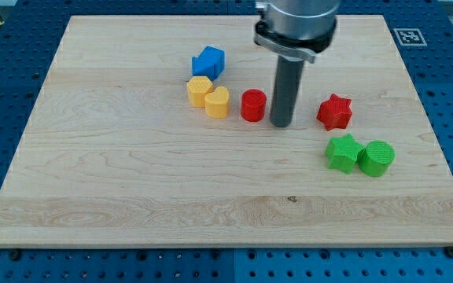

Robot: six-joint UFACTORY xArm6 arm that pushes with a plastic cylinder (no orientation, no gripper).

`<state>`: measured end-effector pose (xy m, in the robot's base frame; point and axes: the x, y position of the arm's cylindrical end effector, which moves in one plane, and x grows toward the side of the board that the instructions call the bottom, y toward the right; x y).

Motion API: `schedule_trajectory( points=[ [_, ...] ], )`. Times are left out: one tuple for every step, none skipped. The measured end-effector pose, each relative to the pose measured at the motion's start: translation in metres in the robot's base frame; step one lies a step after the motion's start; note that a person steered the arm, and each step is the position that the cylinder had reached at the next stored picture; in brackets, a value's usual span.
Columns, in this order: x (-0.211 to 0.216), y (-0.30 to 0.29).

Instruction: Push the red star top right diagonal to the red circle

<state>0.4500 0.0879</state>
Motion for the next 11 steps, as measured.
schedule_trajectory(
  points=[
    [0.019,0.038],
    [0.021,0.088],
    [0.006,0.125],
    [-0.018,0.116],
    [-0.038,0.103],
    [-0.039,0.098],
    [-0.034,0.132],
    [-0.012,0.134],
    [-0.012,0.099],
    [-0.033,0.043],
    [-0.045,0.007]
  ],
)
